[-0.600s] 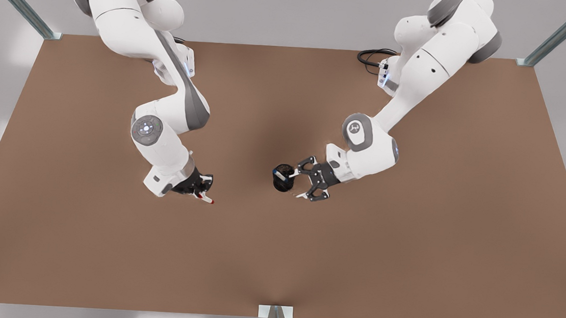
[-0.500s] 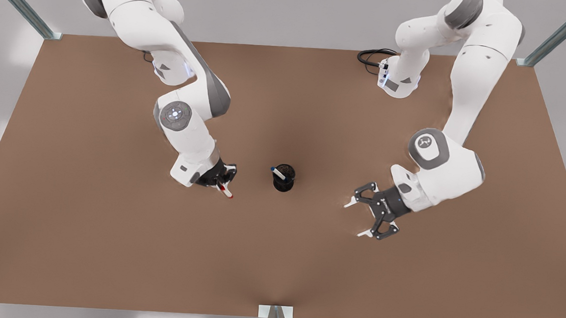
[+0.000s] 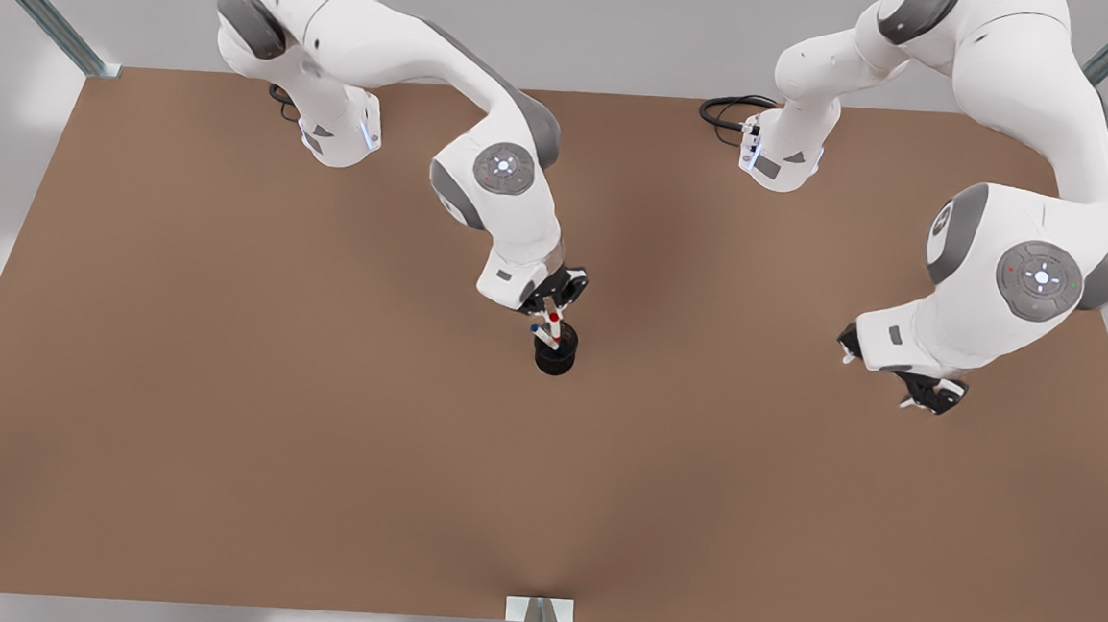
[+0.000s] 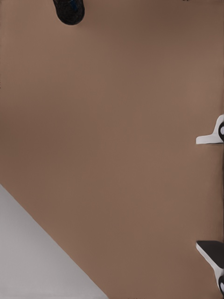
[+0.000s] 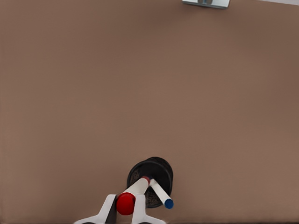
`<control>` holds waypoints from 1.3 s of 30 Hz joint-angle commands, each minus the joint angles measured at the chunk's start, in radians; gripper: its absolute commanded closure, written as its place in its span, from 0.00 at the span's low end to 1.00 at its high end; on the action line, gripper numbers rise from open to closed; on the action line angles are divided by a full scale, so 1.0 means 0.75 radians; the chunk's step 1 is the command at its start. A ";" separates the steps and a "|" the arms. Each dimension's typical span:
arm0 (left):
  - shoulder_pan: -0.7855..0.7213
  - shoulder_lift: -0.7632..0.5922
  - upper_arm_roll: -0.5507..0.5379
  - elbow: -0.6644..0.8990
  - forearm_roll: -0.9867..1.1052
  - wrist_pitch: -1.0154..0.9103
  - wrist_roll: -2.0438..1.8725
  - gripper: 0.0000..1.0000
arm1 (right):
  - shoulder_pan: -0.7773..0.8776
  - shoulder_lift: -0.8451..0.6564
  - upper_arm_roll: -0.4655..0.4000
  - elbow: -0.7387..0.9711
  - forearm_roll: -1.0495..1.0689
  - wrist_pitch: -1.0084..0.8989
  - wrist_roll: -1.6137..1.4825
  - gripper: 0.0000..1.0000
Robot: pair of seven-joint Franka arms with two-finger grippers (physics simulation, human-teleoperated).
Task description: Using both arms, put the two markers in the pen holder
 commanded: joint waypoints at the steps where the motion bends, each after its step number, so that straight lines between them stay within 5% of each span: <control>1: 0.010 -0.012 -0.001 0.000 0.019 -0.044 -1.021 0.00 | 0.002 0.002 0.002 0.000 -0.008 -0.017 0.352 0.72; 2: 0.029 -0.022 -0.003 0.002 0.013 -0.048 -1.027 0.00 | 0.004 0.002 0.002 -0.002 -0.008 -0.015 0.350 0.18; 3: 0.084 -0.043 -0.020 0.000 0.003 -0.051 -1.046 0.00 | 0.004 0.002 0.002 -0.004 -0.010 -0.015 0.350 0.00; 5: 0.072 -0.051 -0.016 -0.006 -0.001 -0.059 -1.046 0.00 | 0.006 0.002 0.002 -0.008 -0.012 -0.017 0.344 0.00; 6: -0.105 -0.169 0.263 -0.108 -0.138 0.023 -1.033 0.00 | 0.002 0.002 0.002 -0.008 -0.012 -0.017 0.338 0.00; 7: -0.559 -0.353 0.889 -0.331 -0.397 0.148 -0.826 0.00 | -0.015 0.002 0.000 -0.008 -0.012 -0.017 0.324 0.00; 11: -0.505 -0.351 0.807 -0.280 -0.423 0.060 -0.743 0.00 | -0.317 -0.085 -0.004 0.008 -0.147 -0.038 0.034 0.00; 15: -0.538 -0.317 0.805 -0.280 -0.423 0.056 -0.745 0.00 | -0.637 -0.359 -0.020 -0.112 -0.131 -0.423 -0.291 0.00; 17: -0.542 -0.319 0.802 -0.280 -0.423 0.054 -0.747 0.00 | -0.628 -0.511 -0.315 -0.335 0.064 -0.312 -0.709 0.00; 19: -0.540 -0.315 0.805 -0.280 -0.423 0.054 -0.747 0.00 | -0.600 -0.415 -0.343 -0.252 0.062 -0.435 -0.764 0.00; 22: -0.536 -0.317 0.805 -0.280 -0.425 0.054 -0.747 0.00 | -0.387 -0.380 -0.564 -0.178 0.070 -0.423 -0.906 0.00; 39: -0.527 -0.313 0.811 -0.278 -0.406 0.056 -0.727 0.00 | -0.393 -0.372 -0.523 -0.176 0.070 -0.400 -0.811 0.00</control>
